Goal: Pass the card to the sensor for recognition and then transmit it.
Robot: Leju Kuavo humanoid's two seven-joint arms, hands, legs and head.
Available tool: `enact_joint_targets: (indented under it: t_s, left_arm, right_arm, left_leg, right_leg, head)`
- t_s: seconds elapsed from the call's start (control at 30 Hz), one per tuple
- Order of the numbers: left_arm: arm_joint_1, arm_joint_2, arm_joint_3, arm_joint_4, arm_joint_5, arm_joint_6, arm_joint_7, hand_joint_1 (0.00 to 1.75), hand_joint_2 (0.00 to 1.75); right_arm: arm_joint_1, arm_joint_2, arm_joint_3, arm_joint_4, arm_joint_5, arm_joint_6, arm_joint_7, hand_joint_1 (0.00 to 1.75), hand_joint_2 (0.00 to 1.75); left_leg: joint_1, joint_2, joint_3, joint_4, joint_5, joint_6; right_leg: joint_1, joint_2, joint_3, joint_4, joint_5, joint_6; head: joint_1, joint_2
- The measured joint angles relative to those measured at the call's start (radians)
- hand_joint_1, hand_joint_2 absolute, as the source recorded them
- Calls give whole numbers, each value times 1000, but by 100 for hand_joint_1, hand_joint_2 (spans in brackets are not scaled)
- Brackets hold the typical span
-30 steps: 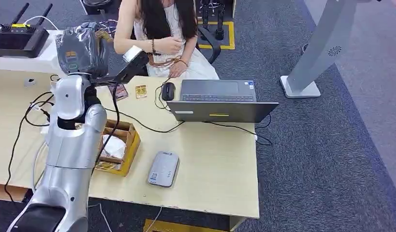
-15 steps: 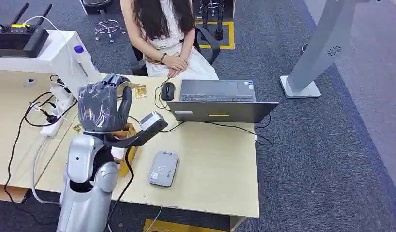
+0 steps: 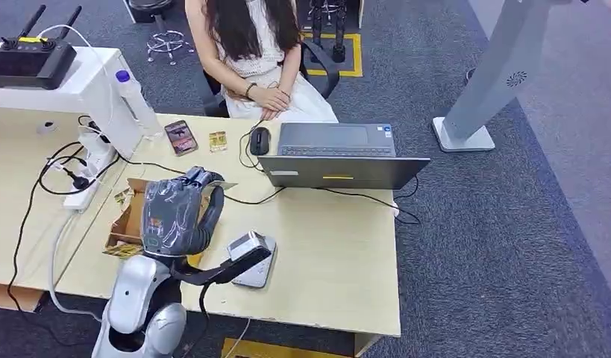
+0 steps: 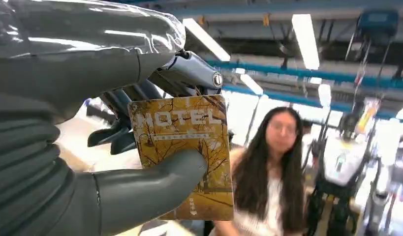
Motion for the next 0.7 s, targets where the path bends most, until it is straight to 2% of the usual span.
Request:
enact_joint_targets:
  t_s: [0.3,0.53,0.7]
  left_arm:
    - [19,12,-1,242,-22,-30,36,175,175]
    - [19,4,-1,376,-56,-53,71,175,175]
    - [17,2,-1,437,-61,-56,72,175,175]
  right_arm:
    - [0,0,-7,-1,19,6,-1,0,175]
    - [0,0,-8,-1,37,13,0,0,175]
    - [0,0,-8,-1,43,21,0,0,175]
  left_leg:
    - [0,0,0,0,0,0]
    - [0,0,0,0,0,0]
    - [0,0,0,0,0,0]
  right_leg:
    - [0,0,0,0,0,0]
    - [0,0,0,0,0,0]
    - [0,0,0,0,0,0]
  head:
    - [0,0]
    - [0,0]
    - [0,0]
